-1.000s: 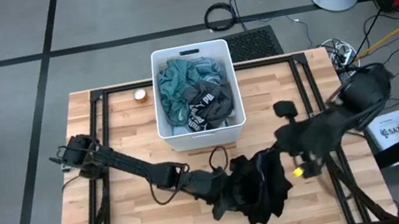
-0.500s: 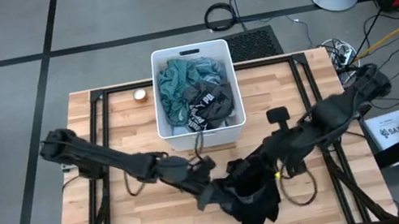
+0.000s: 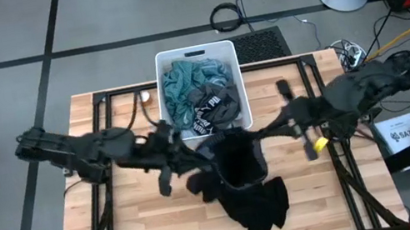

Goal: Sort clothes
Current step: Put the black boxer into the white laundry bin

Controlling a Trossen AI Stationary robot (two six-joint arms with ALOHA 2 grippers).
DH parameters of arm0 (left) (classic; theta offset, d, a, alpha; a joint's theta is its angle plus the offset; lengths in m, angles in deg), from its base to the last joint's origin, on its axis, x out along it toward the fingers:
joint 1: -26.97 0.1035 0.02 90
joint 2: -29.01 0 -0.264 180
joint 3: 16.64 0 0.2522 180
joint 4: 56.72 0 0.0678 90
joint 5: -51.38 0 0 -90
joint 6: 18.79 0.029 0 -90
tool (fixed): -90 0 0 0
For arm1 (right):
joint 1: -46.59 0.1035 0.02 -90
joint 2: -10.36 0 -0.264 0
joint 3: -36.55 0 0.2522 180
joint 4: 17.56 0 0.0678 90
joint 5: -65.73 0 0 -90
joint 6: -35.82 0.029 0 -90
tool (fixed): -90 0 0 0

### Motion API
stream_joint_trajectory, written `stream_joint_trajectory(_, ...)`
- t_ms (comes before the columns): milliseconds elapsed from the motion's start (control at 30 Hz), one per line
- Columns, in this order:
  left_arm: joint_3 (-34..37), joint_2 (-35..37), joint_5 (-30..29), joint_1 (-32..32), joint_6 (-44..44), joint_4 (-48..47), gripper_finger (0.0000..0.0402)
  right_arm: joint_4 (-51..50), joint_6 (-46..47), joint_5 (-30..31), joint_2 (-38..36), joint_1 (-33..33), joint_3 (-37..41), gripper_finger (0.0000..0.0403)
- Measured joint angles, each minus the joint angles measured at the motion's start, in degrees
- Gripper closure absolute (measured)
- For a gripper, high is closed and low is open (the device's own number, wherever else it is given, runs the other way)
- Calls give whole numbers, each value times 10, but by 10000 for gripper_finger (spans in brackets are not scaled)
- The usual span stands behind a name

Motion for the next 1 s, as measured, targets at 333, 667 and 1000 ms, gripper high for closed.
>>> stream_joint_trajectory(333, -25, 55, -167, -52, -67, -344, 393, 106, -41, -188, 136, -88, 2, 403)
stream_joint_trajectory(667, -7, 74, -282, -133, -246, -669, 393, 186, -52, -345, 250, -192, 1, 403)
stream_joint_trajectory(1000, 69, 19, -230, -269, -315, -531, 393, 93, -43, -362, 304, -93, 1, 403)
